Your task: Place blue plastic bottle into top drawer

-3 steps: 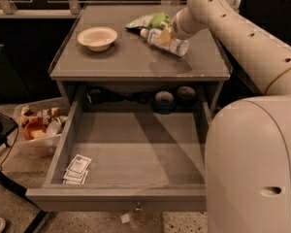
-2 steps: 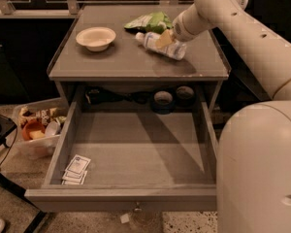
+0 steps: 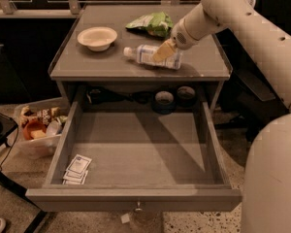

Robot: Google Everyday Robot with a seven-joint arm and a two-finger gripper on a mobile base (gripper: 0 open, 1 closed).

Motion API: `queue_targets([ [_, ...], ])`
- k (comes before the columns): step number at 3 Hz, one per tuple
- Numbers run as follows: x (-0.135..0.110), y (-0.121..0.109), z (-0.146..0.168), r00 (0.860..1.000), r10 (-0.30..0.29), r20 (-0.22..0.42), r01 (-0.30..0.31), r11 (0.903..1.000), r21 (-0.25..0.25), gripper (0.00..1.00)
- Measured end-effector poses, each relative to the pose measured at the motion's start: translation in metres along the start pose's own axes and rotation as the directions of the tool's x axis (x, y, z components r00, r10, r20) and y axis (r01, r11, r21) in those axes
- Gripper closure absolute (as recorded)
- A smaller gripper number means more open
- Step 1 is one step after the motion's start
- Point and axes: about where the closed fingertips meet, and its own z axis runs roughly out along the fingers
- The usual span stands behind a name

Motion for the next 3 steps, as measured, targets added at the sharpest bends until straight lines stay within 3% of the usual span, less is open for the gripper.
queue_targets([
  [1,0.011,0.023,-0.024,0.993,-0.117,0.001,0.117,0.993,-0.018,1.0],
  [3,0.04,0.08,-0.093,0.967,-0.25,0.053,0.252,0.9668,-0.04,1.0],
])
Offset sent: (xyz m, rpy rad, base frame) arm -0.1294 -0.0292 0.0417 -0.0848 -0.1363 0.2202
